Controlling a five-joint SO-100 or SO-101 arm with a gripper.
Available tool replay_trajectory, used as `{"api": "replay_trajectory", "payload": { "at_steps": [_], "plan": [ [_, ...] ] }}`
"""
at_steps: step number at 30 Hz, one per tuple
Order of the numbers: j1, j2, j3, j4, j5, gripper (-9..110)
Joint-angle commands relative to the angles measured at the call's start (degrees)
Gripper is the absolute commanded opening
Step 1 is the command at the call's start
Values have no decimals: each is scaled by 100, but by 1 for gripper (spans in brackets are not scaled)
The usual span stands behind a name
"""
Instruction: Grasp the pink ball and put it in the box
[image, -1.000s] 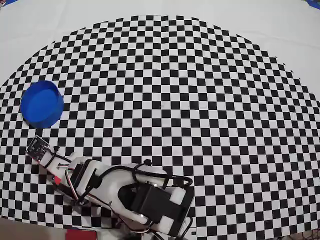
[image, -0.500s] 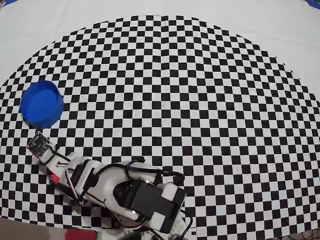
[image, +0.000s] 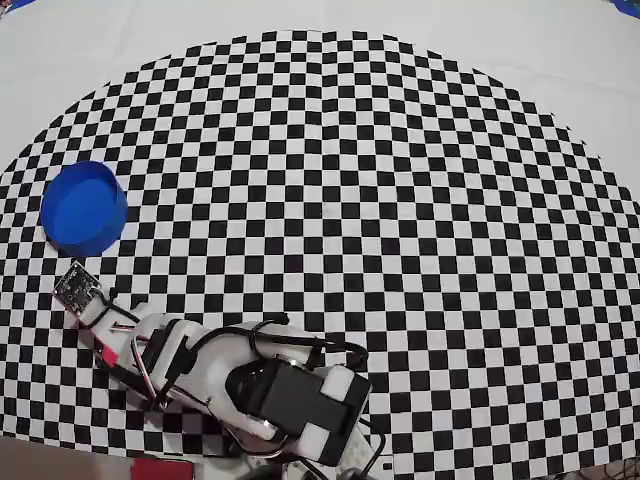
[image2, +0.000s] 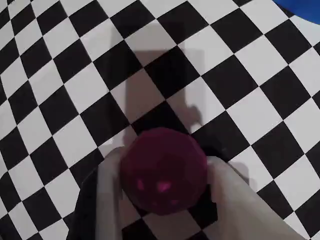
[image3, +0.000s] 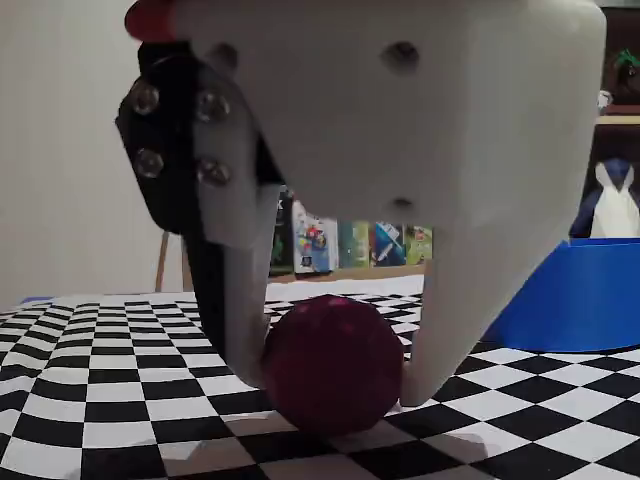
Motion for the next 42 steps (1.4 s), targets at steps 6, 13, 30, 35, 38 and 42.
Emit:
{"api": "replay_trajectory", "payload": {
  "at_steps": [6, 13, 30, 35, 38, 42],
  "plan": [
    [26, 791, -158, -88, 44, 6],
    [26, 1020, -132, -97, 44, 6],
    [0, 1494, -114, -237, 26, 6],
    [9, 1494, -114, -369, -9, 6],
    [0, 1494, -114, -457, -9, 6],
    [9, 1529, -114, -527, -18, 6]
  ]
}}
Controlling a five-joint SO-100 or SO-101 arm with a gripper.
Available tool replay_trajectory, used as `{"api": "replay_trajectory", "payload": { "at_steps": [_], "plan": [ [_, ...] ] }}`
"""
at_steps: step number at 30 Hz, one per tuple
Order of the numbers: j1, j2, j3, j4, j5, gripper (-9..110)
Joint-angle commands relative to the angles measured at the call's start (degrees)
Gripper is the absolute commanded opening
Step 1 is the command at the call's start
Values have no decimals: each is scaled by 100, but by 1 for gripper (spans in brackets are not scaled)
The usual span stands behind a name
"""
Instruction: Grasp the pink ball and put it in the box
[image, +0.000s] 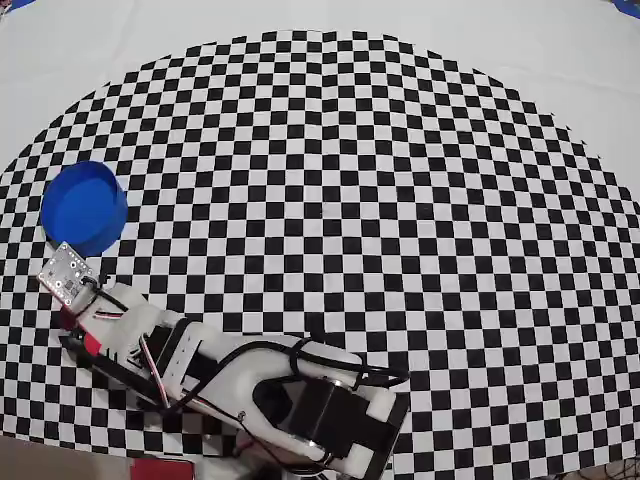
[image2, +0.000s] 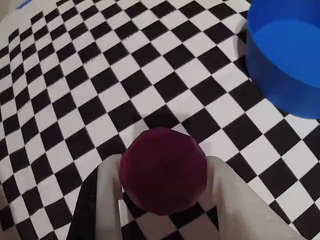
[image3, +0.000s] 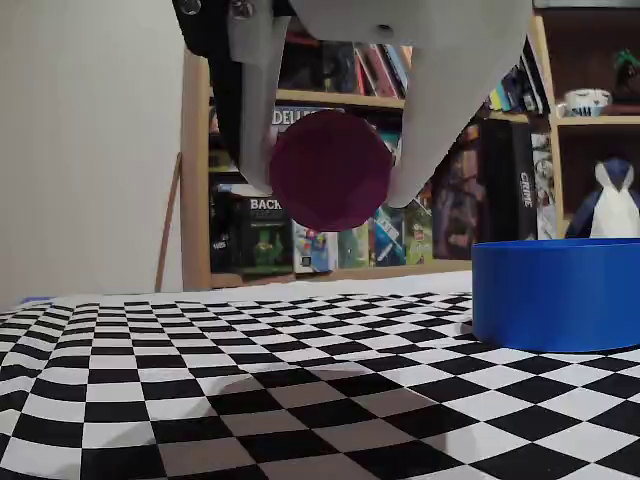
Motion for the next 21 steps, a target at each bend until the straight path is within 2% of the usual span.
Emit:
{"api": "replay_trajectory", "payload": {
  "at_steps": [1, 21],
  "plan": [
    [18, 290, -105, -132, -18, 6],
    [-35, 853, -105, -149, -88, 6]
  ]
}}
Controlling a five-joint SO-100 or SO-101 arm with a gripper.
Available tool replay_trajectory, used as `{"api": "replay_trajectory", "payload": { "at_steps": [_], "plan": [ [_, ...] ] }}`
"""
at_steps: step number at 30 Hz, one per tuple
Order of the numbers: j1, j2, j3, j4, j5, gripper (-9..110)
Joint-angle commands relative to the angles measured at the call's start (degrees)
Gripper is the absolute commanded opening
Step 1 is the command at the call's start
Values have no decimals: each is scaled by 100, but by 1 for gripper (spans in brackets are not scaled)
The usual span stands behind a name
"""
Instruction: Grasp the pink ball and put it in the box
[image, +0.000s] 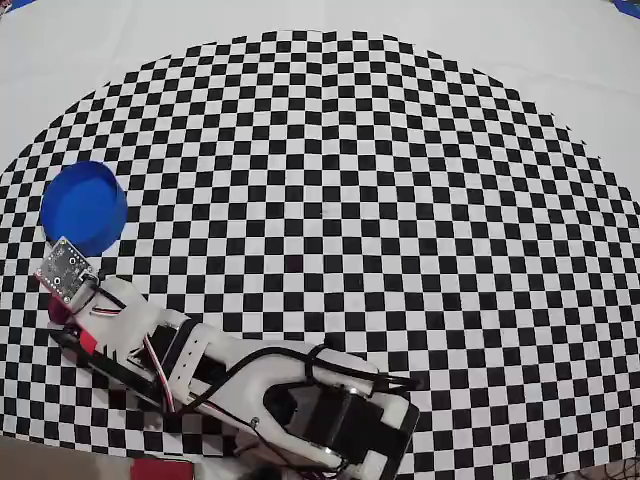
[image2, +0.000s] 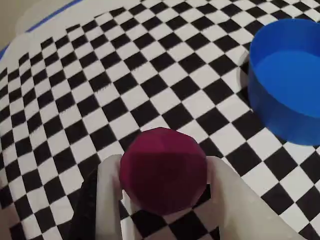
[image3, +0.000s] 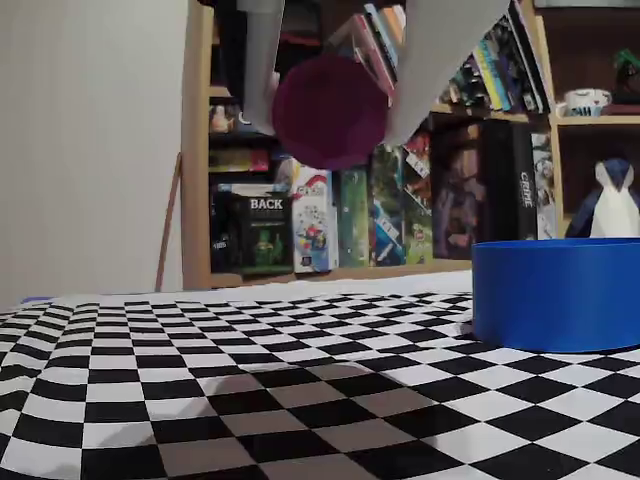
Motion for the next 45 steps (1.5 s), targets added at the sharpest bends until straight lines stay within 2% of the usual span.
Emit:
{"api": "replay_trajectory", "payload": {
  "at_steps": [1, 29, 45],
  "plan": [
    [-44, 352, -105, -88, -62, 6],
    [-53, 861, 141, -264, -721, 6],
    [492, 870, 44, -527, -949, 6]
  ]
}}
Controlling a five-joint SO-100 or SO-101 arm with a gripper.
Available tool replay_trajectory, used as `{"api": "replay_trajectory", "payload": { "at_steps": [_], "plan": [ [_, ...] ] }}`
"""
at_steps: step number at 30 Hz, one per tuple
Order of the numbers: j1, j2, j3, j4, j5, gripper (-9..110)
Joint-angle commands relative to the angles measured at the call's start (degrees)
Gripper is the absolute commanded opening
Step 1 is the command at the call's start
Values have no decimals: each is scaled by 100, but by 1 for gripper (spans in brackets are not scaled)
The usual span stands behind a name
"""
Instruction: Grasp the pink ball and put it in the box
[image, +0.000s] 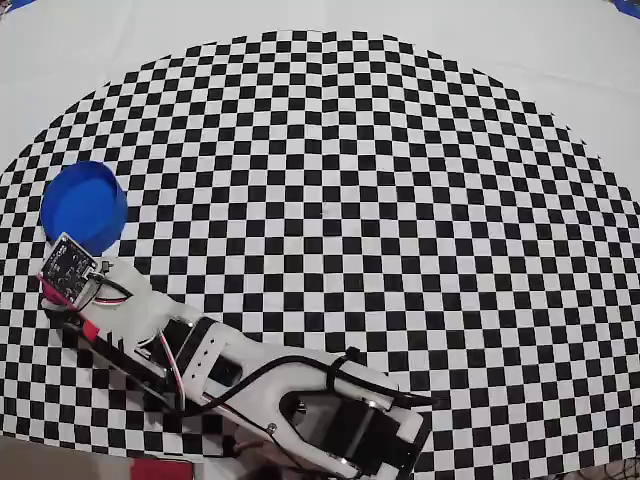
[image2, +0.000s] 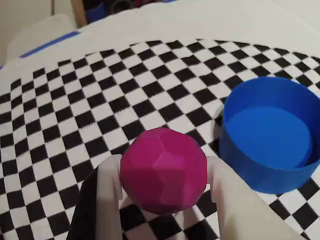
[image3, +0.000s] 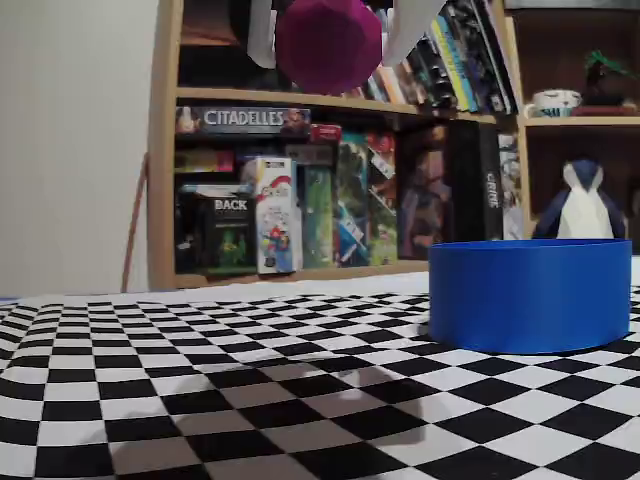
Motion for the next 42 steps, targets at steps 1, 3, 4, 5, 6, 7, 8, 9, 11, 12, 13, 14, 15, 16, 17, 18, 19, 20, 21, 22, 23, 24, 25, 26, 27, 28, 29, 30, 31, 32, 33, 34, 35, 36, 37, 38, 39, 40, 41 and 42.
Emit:
{"api": "replay_trajectory", "payload": {
  "at_steps": [1, 3, 4, 5, 6, 7, 8, 9, 11, 12, 13, 14, 15, 16, 17, 18, 19, 20, 21, 22, 23, 24, 25, 26, 27, 28, 29, 30, 31, 32, 33, 34, 35, 36, 37, 38, 39, 40, 41, 42],
  "plan": [
    [114, 281, -114, -158, -62, 6],
    [158, 281, -114, -185, -70, 6],
    [193, 281, -114, -220, -88, 6],
    [229, 290, -114, -229, -123, 6],
    [246, 299, -114, -246, -149, 6],
    [272, 299, -114, -255, -158, 6],
    [290, 299, -114, -264, -158, 6],
    [316, 299, -114, -264, -158, 6],
    [378, 299, -114, -272, -167, 6],
    [422, 299, -114, -290, -167, 6],
    [448, 299, -114, -299, -167, 6],
    [475, 299, -114, -308, -167, 6],
    [501, 308, -114, -308, -167, 6],
    [527, 308, -114, -308, -167, 6],
    [554, 325, -114, -308, -167, 6],
    [580, 334, -114, -308, -167, 6],
    [615, 343, -105, -308, -167, 6],
    [642, 352, -105, -308, -167, 6],
    [677, 352, -105, -308, -167, 6],
    [694, 352, -114, -308, -167, 6],
    [712, 360, -114, -316, -167, 6],
    [729, 369, -114, -316, -167, 6],
    [747, 387, -114, -316, -167, 6],
    [773, 404, -114, -316, -167, 6],
    [800, 422, -114, -316, -167, 6],
    [835, 439, -114, -316, -167, 6],
    [870, 457, -114, -316, -167, 6],
    [923, 475, -114, -316, -167, 6],
    [958, 492, -114, -316, -176, 6],
    [1002, 510, -114, -316, -176, 6],
    [1037, 519, -114, -316, -176, 6],
    [1063, 536, -105, -316, -176, 6],
    [1090, 545, -97, -316, -176, 6],
    [1107, 554, -79, -316, -176, 6],
    [1143, 562, -62, -316, -176, 6],
    [1178, 580, -53, -316, -176, 6],
    [1204, 589, -44, -316, -176, 6],
    [1230, 589, -44, -316, -176, 6],
    [1257, 589, -44, -316, -176, 6],
    [1292, 589, -44, -316, -176, 6]
  ]
}}
